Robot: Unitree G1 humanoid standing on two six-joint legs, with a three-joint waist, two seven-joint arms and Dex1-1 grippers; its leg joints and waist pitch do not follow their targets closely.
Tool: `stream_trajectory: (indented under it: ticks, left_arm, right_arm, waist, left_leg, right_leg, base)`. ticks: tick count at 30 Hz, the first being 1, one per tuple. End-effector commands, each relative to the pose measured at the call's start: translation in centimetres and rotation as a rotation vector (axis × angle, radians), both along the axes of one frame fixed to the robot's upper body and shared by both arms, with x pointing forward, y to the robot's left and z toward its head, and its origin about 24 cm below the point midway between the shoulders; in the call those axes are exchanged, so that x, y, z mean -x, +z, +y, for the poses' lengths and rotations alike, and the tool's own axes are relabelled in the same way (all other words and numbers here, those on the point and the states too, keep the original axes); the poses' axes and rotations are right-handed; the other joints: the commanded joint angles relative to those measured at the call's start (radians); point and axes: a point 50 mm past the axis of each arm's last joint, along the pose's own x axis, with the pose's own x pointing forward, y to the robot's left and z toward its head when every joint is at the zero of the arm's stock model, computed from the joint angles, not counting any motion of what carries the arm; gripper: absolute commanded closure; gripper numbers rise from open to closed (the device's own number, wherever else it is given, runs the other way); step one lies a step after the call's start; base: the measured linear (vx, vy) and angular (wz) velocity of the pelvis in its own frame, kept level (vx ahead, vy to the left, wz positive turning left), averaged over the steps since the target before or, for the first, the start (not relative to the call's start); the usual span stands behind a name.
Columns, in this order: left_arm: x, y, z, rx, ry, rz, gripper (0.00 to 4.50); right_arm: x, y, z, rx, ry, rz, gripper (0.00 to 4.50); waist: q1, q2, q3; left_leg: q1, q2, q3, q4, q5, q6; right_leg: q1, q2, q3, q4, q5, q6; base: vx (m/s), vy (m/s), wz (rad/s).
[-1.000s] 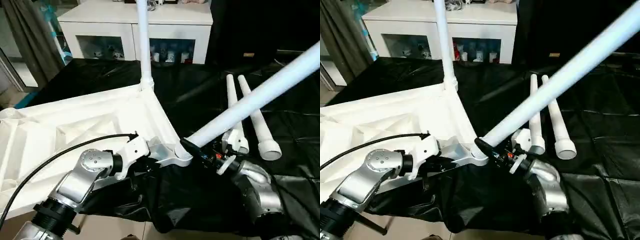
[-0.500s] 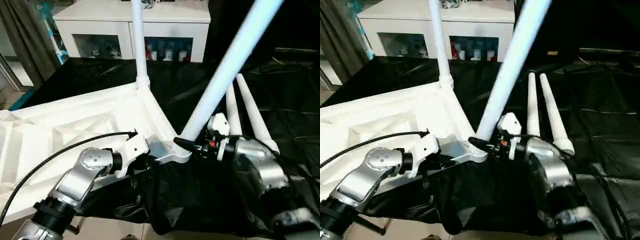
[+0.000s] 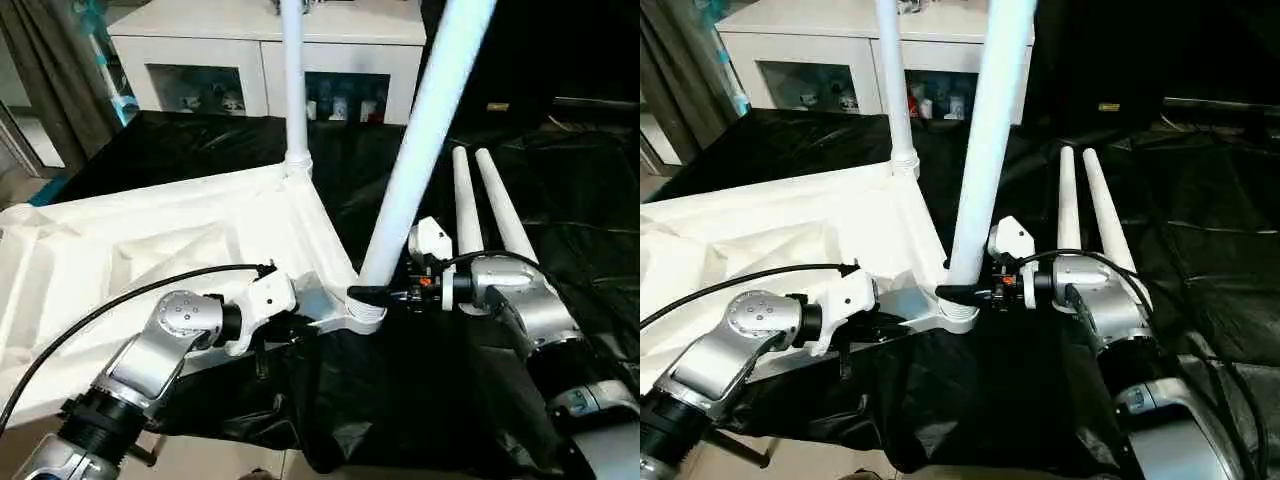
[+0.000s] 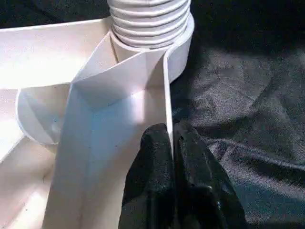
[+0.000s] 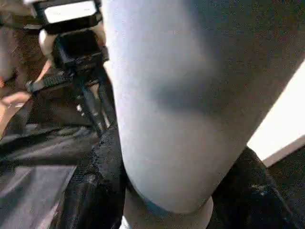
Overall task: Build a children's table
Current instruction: Insert table leg to table base
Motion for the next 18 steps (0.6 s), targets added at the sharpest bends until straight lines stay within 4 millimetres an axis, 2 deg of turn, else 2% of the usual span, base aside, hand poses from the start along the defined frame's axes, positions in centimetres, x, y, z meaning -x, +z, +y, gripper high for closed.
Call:
stream_trajectory:
  ticks: [1,8,12,18]
  left_arm:
    - [0.05,0.48,-0.46,-0.027,-0.092,-0.012,4.50]
    - [-0.28,0.91,-0.54,-0.052,-0.158,-0.023,4.50]
    - [-0.47,1.06,-0.47,-0.063,-0.176,-0.026,4.50]
    - [-0.86,1.34,-0.37,-0.063,-0.189,-0.026,4.50]
  right_arm:
    - [2.02,-4.60,-1.15,0.186,0.032,0.186,2.59]
    - [2.21,-5.01,-0.67,0.197,0.095,0.162,2.59]
    - [2.33,-5.12,-0.59,0.174,0.103,0.169,2.59]
    - [2.32,-5.41,-0.61,0.140,0.077,0.170,2.59]
  waist:
    - [-0.002,-0.001,-0.046]
    - [-0.003,-0.002,-0.044]
    - [-0.003,-0.005,-0.045]
    - [-0.004,-0.004,-0.043]
  left_leg:
    - [0.018,0.079,-0.029,-0.081,-0.171,0.078]
    - [0.024,0.082,-0.030,-0.091,-0.241,0.038]
    - [0.023,0.080,-0.029,-0.091,-0.233,0.042]
    - [0.024,0.083,-0.031,-0.095,-0.259,0.034]
  right_leg:
    - [0.026,-0.077,0.041,-0.069,-0.010,-0.291]
    - [0.025,-0.078,0.044,-0.073,-0.037,-0.288]
    - [0.027,-0.078,0.044,-0.072,-0.010,-0.292]
    - [0.026,-0.079,0.044,-0.074,-0.040,-0.291]
  base:
    - [0.000,0.000,0.00]
    - [0.000,0.000,0.00]
    - [0.000,0.000,0.00]
    - [0.000,0.000,0.00]
